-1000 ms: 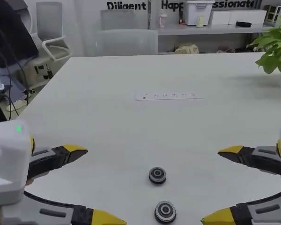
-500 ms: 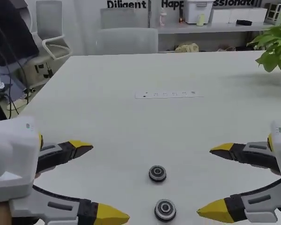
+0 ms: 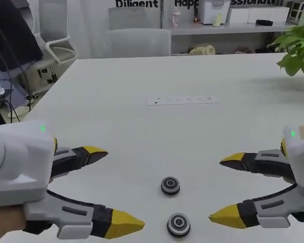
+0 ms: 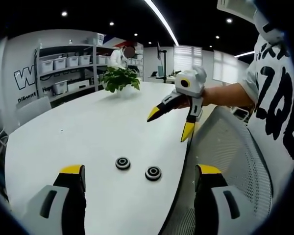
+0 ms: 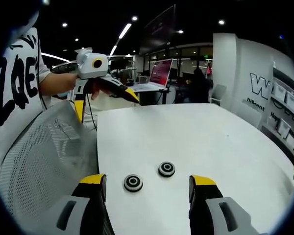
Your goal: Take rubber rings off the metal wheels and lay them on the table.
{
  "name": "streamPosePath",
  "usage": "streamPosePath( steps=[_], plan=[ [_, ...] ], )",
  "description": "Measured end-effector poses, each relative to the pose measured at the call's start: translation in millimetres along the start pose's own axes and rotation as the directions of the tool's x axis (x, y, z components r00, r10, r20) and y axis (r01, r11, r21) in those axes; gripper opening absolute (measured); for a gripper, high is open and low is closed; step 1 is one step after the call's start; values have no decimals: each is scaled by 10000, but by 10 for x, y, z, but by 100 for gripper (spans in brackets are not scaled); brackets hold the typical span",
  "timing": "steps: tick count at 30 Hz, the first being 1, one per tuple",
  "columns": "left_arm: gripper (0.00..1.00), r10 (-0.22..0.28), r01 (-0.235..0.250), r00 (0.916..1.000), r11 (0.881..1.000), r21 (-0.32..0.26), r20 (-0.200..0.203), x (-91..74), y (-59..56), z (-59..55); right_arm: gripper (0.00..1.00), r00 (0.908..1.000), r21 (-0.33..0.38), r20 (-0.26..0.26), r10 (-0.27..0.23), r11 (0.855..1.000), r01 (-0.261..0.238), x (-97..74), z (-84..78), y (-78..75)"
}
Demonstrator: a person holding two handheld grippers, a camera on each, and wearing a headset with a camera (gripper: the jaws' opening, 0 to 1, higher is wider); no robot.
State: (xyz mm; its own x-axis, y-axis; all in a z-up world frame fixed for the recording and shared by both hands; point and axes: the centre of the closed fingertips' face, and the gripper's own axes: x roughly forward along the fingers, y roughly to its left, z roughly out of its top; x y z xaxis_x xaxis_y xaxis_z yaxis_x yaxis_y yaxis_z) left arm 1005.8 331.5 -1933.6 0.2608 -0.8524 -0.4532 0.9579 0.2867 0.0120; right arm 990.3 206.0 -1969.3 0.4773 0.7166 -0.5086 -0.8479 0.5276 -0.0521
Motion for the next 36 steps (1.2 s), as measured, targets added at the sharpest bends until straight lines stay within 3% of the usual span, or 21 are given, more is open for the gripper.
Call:
streamPosePath(
  steps=[19,24,36],
  plan=[
    [82,-603,608,9979,9979,221,-237,208,-12,-57,63,9962,-219,-385,786,9966,-795,177,-73,19],
    [81,-777,794,9958,9962,349,-489,284,-19,-100,61,9919,-609,-732,1039,9922,-1084,243,-119,62],
    [73,-1230,1259,9892,9915,327,-802,435,-32,-195,56,9816,-749,-1103,1560,9835,-1647,378,-215,132]
  ],
)
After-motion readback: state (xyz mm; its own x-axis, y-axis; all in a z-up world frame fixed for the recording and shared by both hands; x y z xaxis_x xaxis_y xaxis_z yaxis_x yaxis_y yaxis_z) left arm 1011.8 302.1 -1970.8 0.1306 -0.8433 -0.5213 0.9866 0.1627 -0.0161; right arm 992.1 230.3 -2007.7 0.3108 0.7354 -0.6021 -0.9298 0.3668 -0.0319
